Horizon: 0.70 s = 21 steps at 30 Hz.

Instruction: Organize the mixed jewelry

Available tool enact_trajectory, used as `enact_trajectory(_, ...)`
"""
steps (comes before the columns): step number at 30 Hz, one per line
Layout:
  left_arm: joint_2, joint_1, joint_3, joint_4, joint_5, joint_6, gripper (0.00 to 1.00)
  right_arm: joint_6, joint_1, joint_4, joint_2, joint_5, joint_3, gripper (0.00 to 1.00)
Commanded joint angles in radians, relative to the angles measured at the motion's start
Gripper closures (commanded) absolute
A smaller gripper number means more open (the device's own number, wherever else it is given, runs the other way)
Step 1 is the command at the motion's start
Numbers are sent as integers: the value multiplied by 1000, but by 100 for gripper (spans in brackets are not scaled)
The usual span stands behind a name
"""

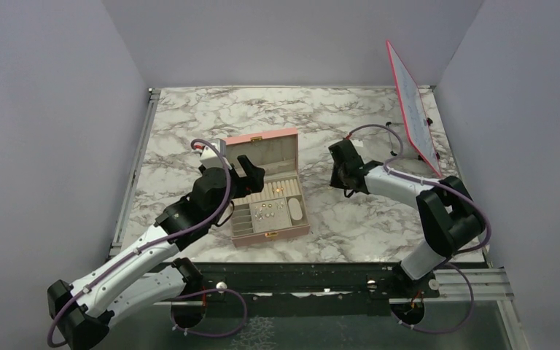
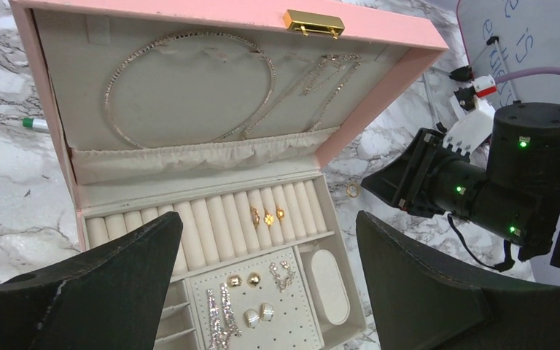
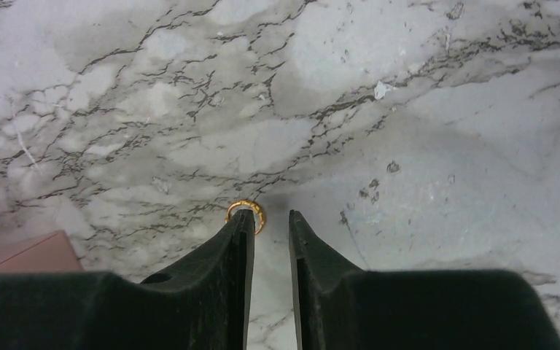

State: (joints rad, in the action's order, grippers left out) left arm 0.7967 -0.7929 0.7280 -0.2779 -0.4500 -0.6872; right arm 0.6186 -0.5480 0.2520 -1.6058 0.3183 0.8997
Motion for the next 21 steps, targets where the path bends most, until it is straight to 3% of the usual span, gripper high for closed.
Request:
enact_trajectory(1,14,2,37,25,35,-9,10,-150,19,-87,-32,-73,5,72)
enact_trajectory(10,33,3,40,37,42,-8,10,-224,49,-88,-92,-177,37,75)
enact_trajectory(21,21,3,34,37,47,-6,10,-224,60,-44,-136,-188,62,95)
